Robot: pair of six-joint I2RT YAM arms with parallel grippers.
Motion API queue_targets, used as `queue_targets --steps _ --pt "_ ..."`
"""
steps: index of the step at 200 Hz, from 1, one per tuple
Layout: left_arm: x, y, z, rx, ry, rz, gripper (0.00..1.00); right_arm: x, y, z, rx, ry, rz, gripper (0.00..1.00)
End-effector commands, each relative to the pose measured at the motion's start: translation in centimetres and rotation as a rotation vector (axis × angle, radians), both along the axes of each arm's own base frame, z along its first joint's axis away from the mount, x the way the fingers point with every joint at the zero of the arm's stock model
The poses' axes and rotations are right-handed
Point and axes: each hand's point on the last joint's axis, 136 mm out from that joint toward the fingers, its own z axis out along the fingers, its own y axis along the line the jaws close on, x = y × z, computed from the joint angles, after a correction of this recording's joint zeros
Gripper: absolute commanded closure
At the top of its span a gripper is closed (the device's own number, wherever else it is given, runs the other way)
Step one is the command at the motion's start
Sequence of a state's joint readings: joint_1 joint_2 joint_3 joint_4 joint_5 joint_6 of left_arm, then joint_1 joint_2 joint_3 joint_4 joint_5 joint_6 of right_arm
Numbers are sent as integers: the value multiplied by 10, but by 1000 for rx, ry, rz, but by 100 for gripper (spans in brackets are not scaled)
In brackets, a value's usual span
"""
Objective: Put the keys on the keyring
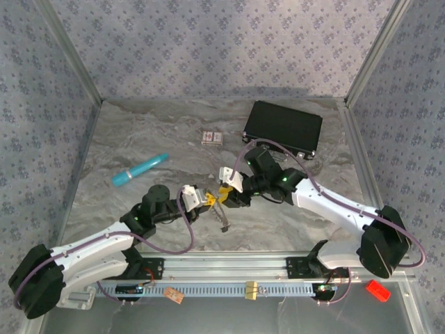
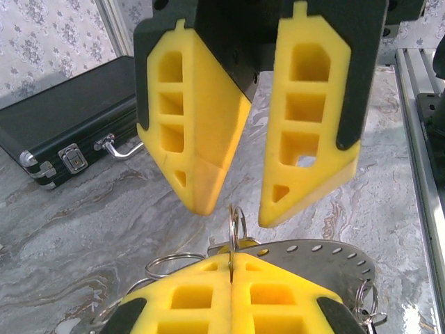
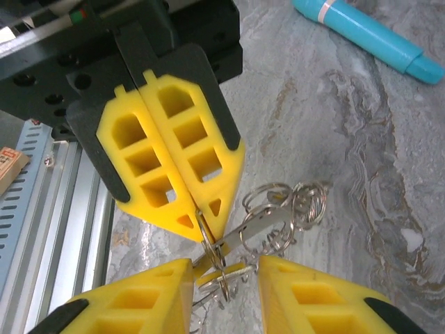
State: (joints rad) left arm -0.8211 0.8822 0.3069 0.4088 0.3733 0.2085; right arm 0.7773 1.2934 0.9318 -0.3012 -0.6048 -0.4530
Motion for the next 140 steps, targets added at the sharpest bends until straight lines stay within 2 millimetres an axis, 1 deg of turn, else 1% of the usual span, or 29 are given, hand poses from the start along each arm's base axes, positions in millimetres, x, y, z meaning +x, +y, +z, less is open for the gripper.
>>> queue_targets --steps 1,38,64,78,86,92,110,140 --pt "-6 -4 23 -79 -51 -34 100 -5 5 10 50 5 26 73" --pt "-7 -4 26 -93 -58 -37 100 -8 11 10 54 14 51 82" --pt "-7 -3 28 -106 -64 -32 100 -9 11 11 52 11 61 100" --pt "-4 -1 28 -104 -61 -10 100 -9 9 12 42 6 67 100" --pt "-1 1 27 -98 -55 10 91 -10 9 13 34 1 74 100" --pt "0 1 25 -88 -52 19 88 -10 8 13 25 -3 76 100" --pt "1 3 18 -46 -38 27 87 -11 6 14 -7 -26 88 100" --pt "2 3 12 -2 -20 24 87 -13 3 8 -105 -68 113 100"
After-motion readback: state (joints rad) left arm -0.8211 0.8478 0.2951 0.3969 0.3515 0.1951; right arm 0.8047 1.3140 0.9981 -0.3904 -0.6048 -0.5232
